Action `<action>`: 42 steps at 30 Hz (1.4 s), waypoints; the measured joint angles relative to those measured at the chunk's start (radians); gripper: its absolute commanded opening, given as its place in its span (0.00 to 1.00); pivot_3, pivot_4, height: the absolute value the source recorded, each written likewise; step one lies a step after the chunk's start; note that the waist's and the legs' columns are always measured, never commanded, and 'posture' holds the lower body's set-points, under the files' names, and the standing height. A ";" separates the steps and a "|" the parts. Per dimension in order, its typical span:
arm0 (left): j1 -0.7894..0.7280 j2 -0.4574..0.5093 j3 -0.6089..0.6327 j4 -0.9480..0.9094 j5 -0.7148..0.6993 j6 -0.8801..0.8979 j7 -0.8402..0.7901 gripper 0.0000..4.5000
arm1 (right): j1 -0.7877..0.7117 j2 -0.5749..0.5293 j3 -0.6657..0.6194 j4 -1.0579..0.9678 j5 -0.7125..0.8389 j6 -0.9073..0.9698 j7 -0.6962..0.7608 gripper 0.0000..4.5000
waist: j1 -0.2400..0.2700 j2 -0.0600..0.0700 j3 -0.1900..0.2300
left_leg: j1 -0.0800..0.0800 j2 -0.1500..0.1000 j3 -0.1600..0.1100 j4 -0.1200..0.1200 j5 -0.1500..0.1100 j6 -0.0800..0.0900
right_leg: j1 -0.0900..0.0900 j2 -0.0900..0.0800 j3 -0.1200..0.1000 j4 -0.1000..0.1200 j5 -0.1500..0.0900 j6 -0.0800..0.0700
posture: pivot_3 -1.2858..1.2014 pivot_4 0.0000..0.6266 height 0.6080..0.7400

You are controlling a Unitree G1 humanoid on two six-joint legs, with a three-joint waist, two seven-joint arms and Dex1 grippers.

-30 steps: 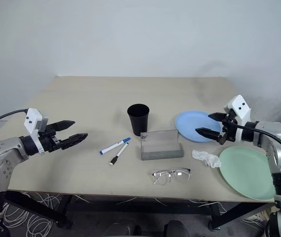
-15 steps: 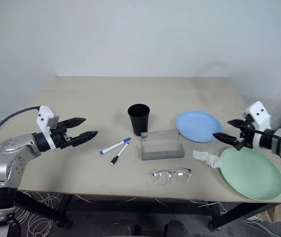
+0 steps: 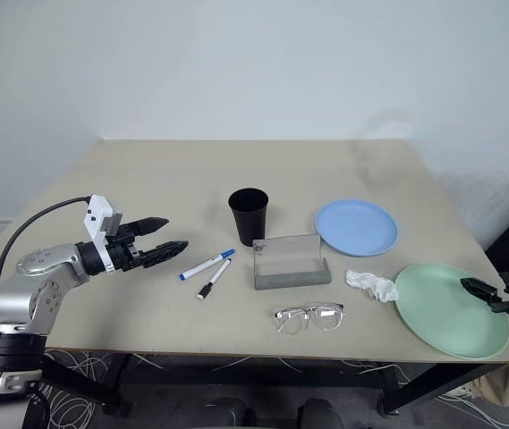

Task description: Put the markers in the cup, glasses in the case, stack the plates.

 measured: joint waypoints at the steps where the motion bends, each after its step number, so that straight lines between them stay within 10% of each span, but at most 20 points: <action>1: 0.000 0.000 0.000 0.000 0.000 -0.001 0.000 0.99 | 0.003 0.000 0.000 0.016 -0.003 -0.005 -0.004 1.00 | 0.000 0.000 0.000 | 0.000 0.000 0.000 0.000 0.000 0.000 | 0.000 0.000 0.000 0.000 0.000 0.000 | 0.52 0.00 0.94; 11: 0.002 -0.002 0.000 0.000 0.000 -0.004 0.002 1.00 | 0.014 0.001 0.000 0.113 -0.010 -0.020 -0.019 0.96 | 0.000 0.000 0.000 | 0.000 0.000 0.002 0.001 0.000 0.000 | 0.001 0.000 0.001 0.000 0.000 0.000 | 0.52 0.00 0.94; 24: 0.003 -0.007 0.000 0.001 0.001 -0.008 0.002 1.00 | 0.013 0.007 0.000 0.115 -0.007 0.019 -0.015 0.01 | 0.000 0.000 0.000 | 0.001 0.001 0.003 0.001 0.000 0.000 | 0.001 0.000 0.001 0.000 0.000 0.000 | 0.52 0.00 0.94; 42: 0.003 -0.008 0.000 0.011 0.001 -0.013 0.003 1.00 | -0.087 0.013 -0.101 0.165 0.107 0.136 -0.022 0.01 | -0.001 -0.001 0.000 | 0.001 0.015 0.024 0.004 0.000 0.000 | -0.001 0.000 -0.001 -0.001 0.000 0.000 | 0.52 0.00 0.94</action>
